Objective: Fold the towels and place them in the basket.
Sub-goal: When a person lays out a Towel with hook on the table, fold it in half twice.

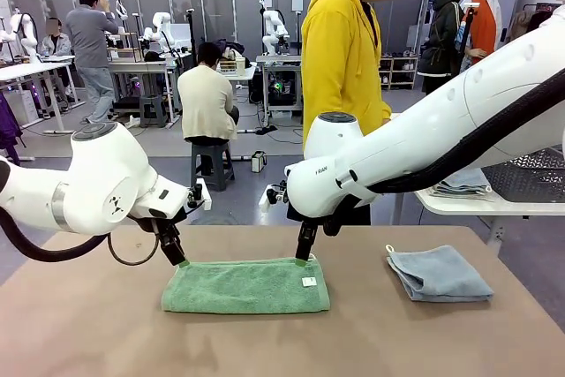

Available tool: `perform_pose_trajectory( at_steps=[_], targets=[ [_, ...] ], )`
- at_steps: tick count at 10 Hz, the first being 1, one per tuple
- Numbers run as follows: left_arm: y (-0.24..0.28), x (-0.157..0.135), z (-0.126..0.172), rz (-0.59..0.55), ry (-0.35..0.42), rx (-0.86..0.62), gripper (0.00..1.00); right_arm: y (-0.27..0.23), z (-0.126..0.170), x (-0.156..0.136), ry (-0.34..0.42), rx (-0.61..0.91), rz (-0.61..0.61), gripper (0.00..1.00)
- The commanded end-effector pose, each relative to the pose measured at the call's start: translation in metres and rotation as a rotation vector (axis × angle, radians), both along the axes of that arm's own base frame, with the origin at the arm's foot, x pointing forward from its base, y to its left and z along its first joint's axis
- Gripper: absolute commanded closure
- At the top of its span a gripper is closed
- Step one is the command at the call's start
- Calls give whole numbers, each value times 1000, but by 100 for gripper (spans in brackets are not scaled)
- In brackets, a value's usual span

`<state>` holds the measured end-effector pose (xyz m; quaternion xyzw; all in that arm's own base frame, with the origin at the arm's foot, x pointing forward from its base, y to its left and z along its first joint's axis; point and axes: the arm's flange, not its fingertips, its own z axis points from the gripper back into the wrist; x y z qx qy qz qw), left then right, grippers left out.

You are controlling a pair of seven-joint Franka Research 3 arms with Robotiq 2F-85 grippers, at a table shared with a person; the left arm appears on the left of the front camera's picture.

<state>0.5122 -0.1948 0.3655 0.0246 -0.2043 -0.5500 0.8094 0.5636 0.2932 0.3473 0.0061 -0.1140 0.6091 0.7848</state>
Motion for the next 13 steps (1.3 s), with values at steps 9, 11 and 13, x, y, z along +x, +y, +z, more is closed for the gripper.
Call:
perform_pose_trajectory(
  at_steps=[9,11,13],
  targets=[
    [17,-44,36,133,41,-30,0,-14,29,-38,47,-1,-137,16],
    [38,-82,53,247,36,-41,0,-26,33,-61,36,-17,-300,16],
    [59,-119,61,363,38,-89,0,-31,29,-79,2,27,-482,8]
  ],
)
